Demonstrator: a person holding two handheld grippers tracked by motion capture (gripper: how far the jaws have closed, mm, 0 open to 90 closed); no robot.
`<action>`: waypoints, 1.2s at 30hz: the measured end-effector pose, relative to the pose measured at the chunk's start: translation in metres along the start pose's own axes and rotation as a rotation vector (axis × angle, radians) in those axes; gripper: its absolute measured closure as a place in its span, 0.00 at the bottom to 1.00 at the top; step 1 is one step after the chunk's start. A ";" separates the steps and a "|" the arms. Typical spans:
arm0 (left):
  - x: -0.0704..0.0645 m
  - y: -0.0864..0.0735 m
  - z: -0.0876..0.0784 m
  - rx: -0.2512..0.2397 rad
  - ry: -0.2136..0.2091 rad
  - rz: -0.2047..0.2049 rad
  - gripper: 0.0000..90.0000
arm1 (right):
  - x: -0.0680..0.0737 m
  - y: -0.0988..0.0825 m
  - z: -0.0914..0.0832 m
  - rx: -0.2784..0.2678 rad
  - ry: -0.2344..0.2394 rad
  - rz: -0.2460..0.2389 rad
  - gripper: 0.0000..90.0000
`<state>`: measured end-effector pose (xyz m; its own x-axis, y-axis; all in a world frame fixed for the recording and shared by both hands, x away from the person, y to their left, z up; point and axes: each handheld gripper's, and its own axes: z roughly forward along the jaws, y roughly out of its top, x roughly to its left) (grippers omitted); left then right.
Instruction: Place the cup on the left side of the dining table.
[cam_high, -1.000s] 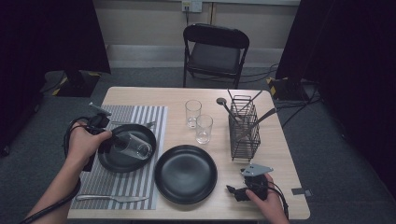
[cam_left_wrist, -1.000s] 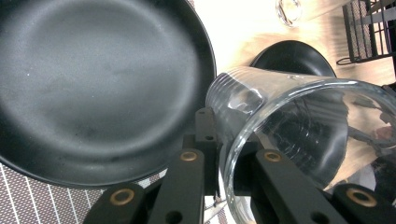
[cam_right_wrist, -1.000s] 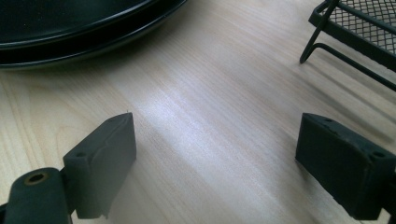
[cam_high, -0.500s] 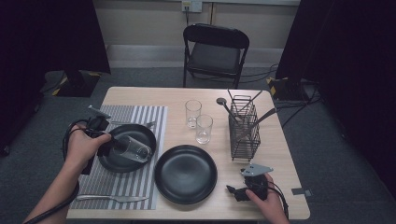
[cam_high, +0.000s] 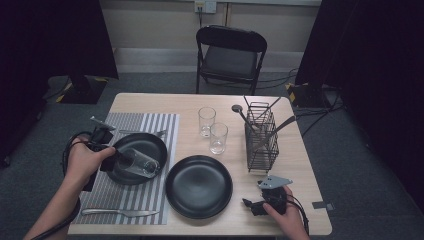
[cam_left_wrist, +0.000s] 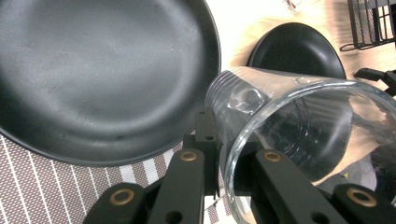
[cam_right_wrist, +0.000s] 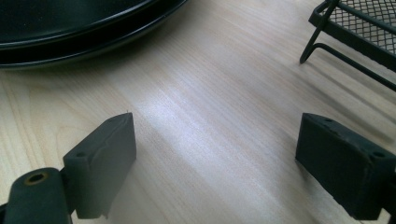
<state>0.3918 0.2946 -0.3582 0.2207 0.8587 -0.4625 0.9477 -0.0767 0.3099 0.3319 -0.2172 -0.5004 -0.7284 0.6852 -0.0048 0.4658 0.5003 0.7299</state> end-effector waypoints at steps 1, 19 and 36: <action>0.001 0.000 -0.001 -0.001 0.010 0.007 0.95 | 0.000 0.000 0.000 0.000 0.000 0.000 0.13; 0.004 -0.010 0.000 0.001 0.003 0.004 0.95 | 0.000 0.000 0.000 0.000 0.000 0.000 0.13; 0.006 -0.022 -0.001 0.007 0.000 -0.002 0.95 | 0.000 0.000 0.000 0.000 0.000 0.001 0.13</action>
<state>0.3725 0.3020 -0.3667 0.2189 0.8587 -0.4633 0.9497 -0.0785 0.3031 0.3319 -0.2172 -0.5004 -0.7280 0.6856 -0.0043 0.4665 0.4999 0.7297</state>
